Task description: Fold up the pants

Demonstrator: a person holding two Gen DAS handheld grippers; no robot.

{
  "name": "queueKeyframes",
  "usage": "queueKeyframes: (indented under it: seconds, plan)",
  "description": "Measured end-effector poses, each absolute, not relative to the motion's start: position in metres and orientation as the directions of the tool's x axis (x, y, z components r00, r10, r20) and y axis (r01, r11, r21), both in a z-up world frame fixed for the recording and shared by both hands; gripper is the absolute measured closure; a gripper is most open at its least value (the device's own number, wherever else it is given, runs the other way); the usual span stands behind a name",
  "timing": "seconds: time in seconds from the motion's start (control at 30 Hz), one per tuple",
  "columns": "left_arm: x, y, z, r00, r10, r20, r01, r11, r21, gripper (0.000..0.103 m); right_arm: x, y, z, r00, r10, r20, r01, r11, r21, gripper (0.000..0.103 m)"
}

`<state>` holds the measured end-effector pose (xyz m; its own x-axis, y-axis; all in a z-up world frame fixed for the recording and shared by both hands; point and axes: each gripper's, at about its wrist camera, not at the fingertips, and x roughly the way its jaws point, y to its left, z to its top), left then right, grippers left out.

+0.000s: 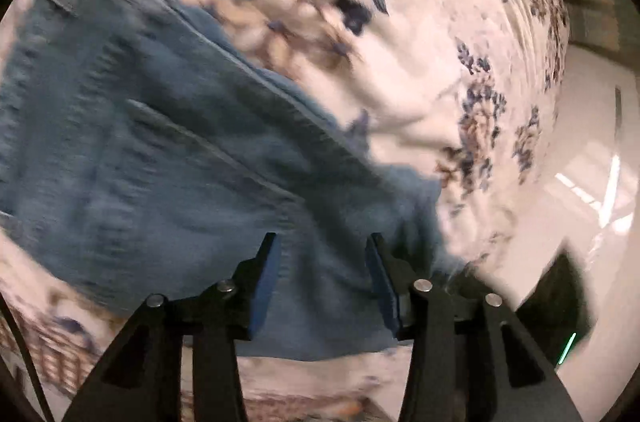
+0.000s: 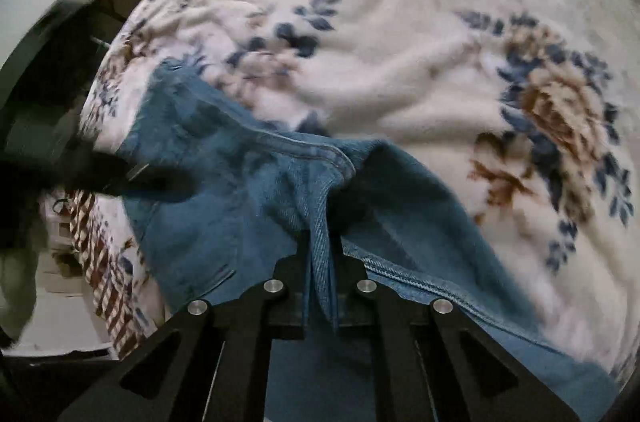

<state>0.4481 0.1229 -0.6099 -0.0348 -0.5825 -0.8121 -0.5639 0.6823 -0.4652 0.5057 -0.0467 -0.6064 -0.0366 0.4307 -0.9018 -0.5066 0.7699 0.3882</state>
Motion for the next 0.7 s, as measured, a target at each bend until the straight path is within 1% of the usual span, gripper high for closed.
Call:
queueKeyframes:
  seconds: [0.03, 0.07, 0.1, 0.23, 0.3, 0.33, 0.37, 0.4, 0.43, 0.5, 0.53, 0.57, 0.6, 0.63, 0.67, 0.7]
  plan:
    - [0.452, 0.121, -0.614, -0.033, -0.614, -0.789, -0.59, 0.649, -0.481, 0.061, 0.499, -0.054, -0.6, -0.025, 0.434, -0.901, -0.523, 0.762, 0.382, 0.096]
    - [0.457, 0.119, -0.62, -0.039, -0.65, -0.759, -0.619, 0.612, -0.492, 0.057, 0.485, -0.054, -0.592, 0.004, 0.432, -0.902, -0.551, 0.754, 0.358, 0.096]
    - [0.459, 0.115, -0.628, -0.072, -0.664, -0.744, -0.642, 0.602, -0.475, 0.052, 0.474, -0.055, -0.592, 0.01, 0.437, -0.899, -0.566, 0.744, 0.355, 0.096]
    - [0.455, 0.111, -0.657, -0.15, -0.678, -0.72, -0.718, 0.575, -0.393, 0.052, 0.442, -0.057, -0.574, 0.053, 0.469, -0.881, -0.615, 0.711, 0.342, 0.096]
    - [0.45, 0.111, -0.666, -0.155, -0.675, -0.721, -0.743, 0.561, -0.366, 0.054, 0.433, -0.051, -0.571, 0.054, 0.485, -0.873, -0.635, 0.691, 0.345, 0.096]
    - [0.45, 0.112, -0.668, -0.156, -0.667, -0.729, -0.743, 0.565, -0.358, 0.058, 0.43, -0.048, -0.571, 0.057, 0.482, -0.874, -0.646, 0.686, 0.336, 0.096]
    - [0.449, 0.112, -0.668, -0.161, -0.649, -0.743, -0.738, 0.579, -0.346, 0.068, 0.426, -0.047, -0.573, 0.048, 0.481, -0.876, -0.647, 0.683, 0.34, 0.096]
    - [0.448, 0.111, -0.667, -0.155, -0.639, -0.754, -0.728, 0.59, -0.35, 0.075, 0.425, -0.046, -0.578, 0.028, 0.478, -0.878, -0.639, 0.684, 0.351, 0.096]
    - [0.447, 0.11, -0.665, -0.149, -0.629, -0.763, -0.715, 0.602, -0.357, 0.077, 0.428, -0.051, -0.581, 0.019, 0.483, -0.875, -0.606, 0.702, 0.374, 0.095]
    - [0.445, 0.106, -0.654, -0.13, -0.61, -0.782, -0.673, 0.633, -0.382, 0.083, 0.442, -0.068, -0.589, -0.041, 0.555, -0.831, -0.495, 0.711, 0.499, 0.092]
    - [0.444, 0.105, -0.65, -0.117, -0.603, -0.789, -0.657, 0.642, -0.394, 0.084, 0.452, -0.079, -0.596, -0.083, 0.594, -0.8, -0.403, 0.714, 0.572, 0.088]
    - [0.442, 0.105, -0.644, -0.104, -0.601, -0.793, -0.645, 0.647, -0.406, 0.085, 0.459, -0.09, -0.601, -0.107, 0.632, -0.767, -0.327, 0.706, 0.628, 0.087]
    - [0.441, 0.105, -0.64, -0.093, -0.602, -0.793, -0.641, 0.646, -0.415, 0.085, 0.467, -0.101, -0.605, -0.119, 0.675, -0.728, -0.254, 0.688, 0.679, 0.082]
    - [0.439, 0.105, -0.637, -0.082, -0.605, -0.792, -0.64, 0.641, -0.423, 0.085, 0.475, -0.113, -0.609, -0.115, 0.716, -0.689, -0.178, 0.667, 0.723, 0.07]
    - [0.438, 0.106, -0.636, -0.076, -0.609, -0.789, -0.644, 0.634, -0.428, 0.086, 0.481, -0.12, -0.611, -0.117, 0.737, -0.665, -0.141, 0.651, 0.746, 0.062]
    - [0.436, 0.107, -0.635, -0.069, -0.616, -0.785, -0.649, 0.625, -0.434, 0.086, 0.487, -0.126, -0.614, -0.123, 0.77, -0.626, -0.093, 0.619, 0.78, 0.049]
